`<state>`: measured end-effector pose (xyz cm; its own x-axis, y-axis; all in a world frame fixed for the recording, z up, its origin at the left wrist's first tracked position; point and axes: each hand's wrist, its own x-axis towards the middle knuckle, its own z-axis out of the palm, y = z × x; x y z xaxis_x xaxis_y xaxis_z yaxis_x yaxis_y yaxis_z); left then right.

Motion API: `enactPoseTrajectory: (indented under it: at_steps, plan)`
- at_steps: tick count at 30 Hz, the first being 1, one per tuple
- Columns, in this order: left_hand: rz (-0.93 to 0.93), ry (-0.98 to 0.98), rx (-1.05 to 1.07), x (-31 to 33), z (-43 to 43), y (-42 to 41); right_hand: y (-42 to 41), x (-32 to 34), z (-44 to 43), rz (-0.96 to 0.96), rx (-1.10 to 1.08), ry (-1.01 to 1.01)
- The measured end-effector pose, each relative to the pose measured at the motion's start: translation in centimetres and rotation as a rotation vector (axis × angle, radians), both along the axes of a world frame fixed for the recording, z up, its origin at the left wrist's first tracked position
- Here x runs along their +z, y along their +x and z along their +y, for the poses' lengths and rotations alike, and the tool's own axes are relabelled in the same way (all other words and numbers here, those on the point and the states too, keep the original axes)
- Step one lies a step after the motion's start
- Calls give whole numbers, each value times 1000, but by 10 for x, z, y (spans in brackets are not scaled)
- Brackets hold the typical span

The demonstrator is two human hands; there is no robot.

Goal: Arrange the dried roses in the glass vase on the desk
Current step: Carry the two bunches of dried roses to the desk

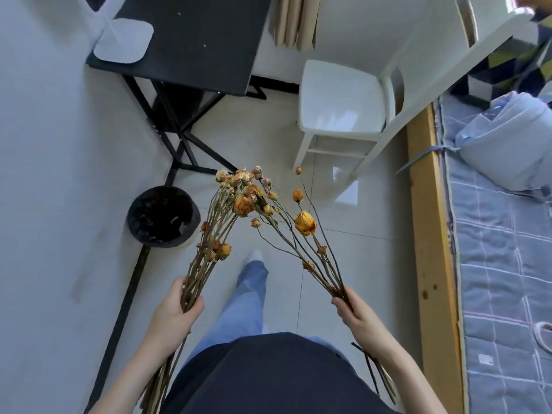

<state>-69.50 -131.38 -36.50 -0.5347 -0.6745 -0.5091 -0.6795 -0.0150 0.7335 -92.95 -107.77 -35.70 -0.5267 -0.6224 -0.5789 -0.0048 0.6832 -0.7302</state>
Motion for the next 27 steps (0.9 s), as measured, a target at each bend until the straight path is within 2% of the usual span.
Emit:
enactPoseTrajectory:
  at_steps: [7,14,27]
  plan:
    - [32,-72,-81,11,-91,-105,-84,1,-63,39,-135,-42]
    - [3,-57,-131,15,-152,-183,-164,-1,-105,48,-165,-48]
    - [0,-82,11,7,-188,-363,-385,-15,-185,37,35,-33]
